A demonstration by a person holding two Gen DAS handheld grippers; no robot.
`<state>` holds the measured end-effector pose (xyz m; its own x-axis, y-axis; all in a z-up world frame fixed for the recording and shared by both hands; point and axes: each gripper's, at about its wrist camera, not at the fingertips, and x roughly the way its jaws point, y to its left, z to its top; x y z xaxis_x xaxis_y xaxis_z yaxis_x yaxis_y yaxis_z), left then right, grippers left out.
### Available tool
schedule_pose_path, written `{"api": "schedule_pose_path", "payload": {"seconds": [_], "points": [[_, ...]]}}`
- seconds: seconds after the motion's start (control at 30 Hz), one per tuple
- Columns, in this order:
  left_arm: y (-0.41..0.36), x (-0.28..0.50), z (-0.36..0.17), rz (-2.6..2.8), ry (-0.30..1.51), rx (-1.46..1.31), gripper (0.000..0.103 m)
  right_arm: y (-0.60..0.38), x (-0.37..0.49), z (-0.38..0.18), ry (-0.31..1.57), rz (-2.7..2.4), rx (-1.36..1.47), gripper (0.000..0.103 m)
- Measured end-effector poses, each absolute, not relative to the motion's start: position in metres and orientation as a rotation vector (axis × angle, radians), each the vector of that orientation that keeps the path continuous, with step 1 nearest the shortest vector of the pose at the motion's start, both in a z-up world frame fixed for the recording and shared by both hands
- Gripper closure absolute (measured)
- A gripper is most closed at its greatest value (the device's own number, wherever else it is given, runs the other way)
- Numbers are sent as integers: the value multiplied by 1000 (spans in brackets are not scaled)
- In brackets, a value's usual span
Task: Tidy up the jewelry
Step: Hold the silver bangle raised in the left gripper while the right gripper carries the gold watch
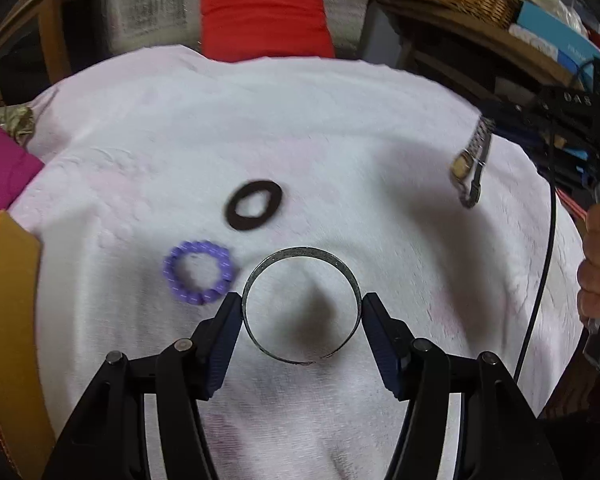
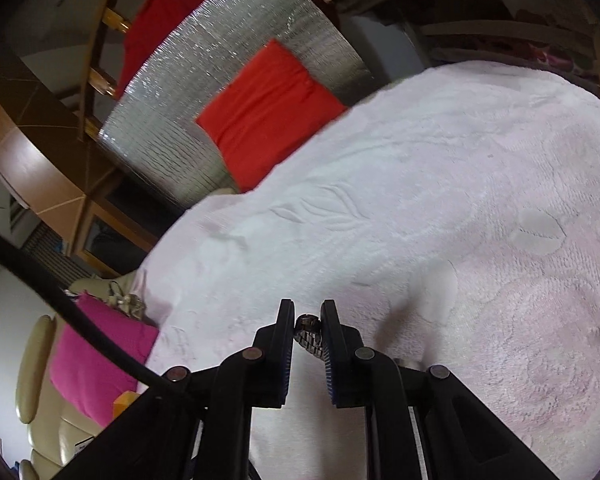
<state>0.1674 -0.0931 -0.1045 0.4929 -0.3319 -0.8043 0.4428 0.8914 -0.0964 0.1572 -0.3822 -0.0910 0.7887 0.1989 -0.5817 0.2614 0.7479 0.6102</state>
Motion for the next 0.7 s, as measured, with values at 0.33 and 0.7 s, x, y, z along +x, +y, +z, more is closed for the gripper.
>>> {"api": "schedule_pose_path", "payload": {"seconds": [0.33,0.7], "points": [[-58,162,-89,-404,884,101,40,-347,153,-63,642,24,625,97],[-48,163,-88,-375,881,113,40,-365,177,-117,1001,-76,596,35]]}}
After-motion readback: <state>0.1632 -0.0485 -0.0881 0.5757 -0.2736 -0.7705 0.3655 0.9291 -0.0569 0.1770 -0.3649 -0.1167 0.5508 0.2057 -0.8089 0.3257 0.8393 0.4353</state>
